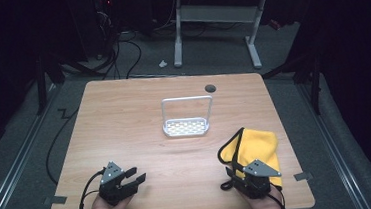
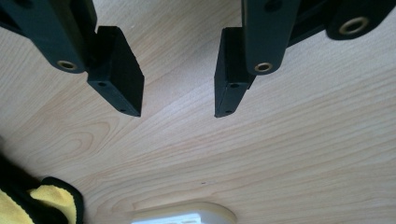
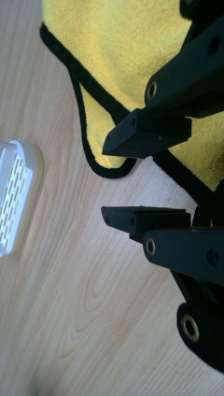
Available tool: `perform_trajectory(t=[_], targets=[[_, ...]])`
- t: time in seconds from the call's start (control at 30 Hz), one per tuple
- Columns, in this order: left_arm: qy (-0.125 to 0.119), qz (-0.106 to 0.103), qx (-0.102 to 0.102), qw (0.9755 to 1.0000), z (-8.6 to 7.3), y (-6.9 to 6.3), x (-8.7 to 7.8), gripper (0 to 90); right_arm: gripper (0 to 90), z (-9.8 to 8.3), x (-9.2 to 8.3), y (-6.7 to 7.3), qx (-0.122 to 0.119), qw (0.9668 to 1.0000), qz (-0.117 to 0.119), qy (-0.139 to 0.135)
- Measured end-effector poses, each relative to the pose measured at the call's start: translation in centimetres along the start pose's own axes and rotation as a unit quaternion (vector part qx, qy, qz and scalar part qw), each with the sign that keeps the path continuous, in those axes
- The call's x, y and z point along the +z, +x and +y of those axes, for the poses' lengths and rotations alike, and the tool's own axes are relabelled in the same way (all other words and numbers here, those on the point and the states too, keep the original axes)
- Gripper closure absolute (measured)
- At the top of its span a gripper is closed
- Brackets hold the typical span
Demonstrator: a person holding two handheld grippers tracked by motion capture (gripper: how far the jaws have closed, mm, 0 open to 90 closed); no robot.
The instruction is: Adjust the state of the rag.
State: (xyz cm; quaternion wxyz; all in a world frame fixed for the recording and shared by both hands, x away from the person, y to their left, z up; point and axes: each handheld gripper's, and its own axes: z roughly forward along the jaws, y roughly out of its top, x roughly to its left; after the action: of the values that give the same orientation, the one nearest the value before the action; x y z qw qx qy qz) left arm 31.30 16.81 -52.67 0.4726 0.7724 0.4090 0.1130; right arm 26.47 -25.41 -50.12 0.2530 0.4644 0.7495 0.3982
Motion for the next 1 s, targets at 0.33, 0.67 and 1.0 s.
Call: perform_trajectory(t=[0.33,0.67,1.0], targets=[[-0.013,0.015,0.000,0.9998,0.1,0.3,-0.4,50.8,59.7,-0.4,-0.2,-0.3,-0.004,1.0000,-0.002,0.004],[-0.013,0.017,0.005,0.9998,0.0,0.3,-0.4,49.9,58.2,-0.4,-0.3,-0.1,-0.008,1.0000,-0.003,0.003],[-0.012,0.014,0.007,0.9998,0.0,0.3,-0.4,48.8,52.0,0.1,-1.6,-1.8,0.000,0.9991,-0.042,-0.012]])
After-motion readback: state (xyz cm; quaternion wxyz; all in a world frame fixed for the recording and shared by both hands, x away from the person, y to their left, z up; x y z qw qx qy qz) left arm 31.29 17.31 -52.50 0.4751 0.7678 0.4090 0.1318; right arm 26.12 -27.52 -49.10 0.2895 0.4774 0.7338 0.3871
